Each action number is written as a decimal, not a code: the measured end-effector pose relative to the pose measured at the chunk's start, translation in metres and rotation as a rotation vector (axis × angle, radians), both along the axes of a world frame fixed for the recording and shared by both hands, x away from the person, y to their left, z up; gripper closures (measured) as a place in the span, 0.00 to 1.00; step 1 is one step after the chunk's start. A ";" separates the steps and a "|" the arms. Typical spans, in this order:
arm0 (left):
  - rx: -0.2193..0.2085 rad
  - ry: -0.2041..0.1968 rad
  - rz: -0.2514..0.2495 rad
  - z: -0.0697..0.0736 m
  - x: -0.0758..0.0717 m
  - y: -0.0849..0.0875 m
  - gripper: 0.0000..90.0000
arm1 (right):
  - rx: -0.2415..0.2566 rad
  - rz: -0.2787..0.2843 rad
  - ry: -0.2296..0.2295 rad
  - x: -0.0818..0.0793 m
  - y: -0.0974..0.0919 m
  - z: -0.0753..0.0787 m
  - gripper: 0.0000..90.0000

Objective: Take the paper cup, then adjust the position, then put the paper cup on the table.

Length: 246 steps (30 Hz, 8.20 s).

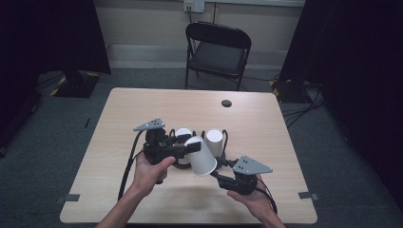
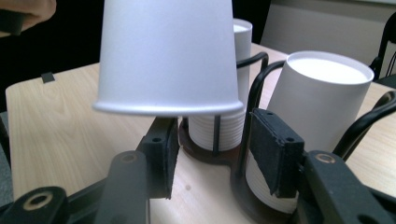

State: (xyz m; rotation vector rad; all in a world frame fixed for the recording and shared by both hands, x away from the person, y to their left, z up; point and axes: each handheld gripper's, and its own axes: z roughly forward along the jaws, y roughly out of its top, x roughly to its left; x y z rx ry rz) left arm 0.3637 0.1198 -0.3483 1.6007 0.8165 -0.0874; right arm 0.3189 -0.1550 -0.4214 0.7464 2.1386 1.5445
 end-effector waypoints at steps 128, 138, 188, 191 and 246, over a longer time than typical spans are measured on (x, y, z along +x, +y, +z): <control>0.473 -0.305 -0.135 -0.055 -0.037 0.004 0.21 | -0.189 0.227 0.502 0.032 -0.004 0.004 0.93; 0.523 -0.338 -0.176 -0.061 -0.042 -0.005 0.18 | -0.241 0.273 0.557 0.036 0.004 0.003 0.94; 0.668 -0.425 -0.419 -0.086 -0.054 -0.048 0.20 | -0.226 0.304 0.693 0.046 0.025 -0.009 0.97; 0.677 -0.433 -0.426 -0.086 -0.055 -0.049 0.21 | -0.231 0.301 0.705 0.046 0.029 -0.011 0.97; 0.561 -0.342 -0.245 -0.087 -0.045 -0.029 0.27 | -0.047 0.150 0.536 0.039 -0.002 0.005 0.62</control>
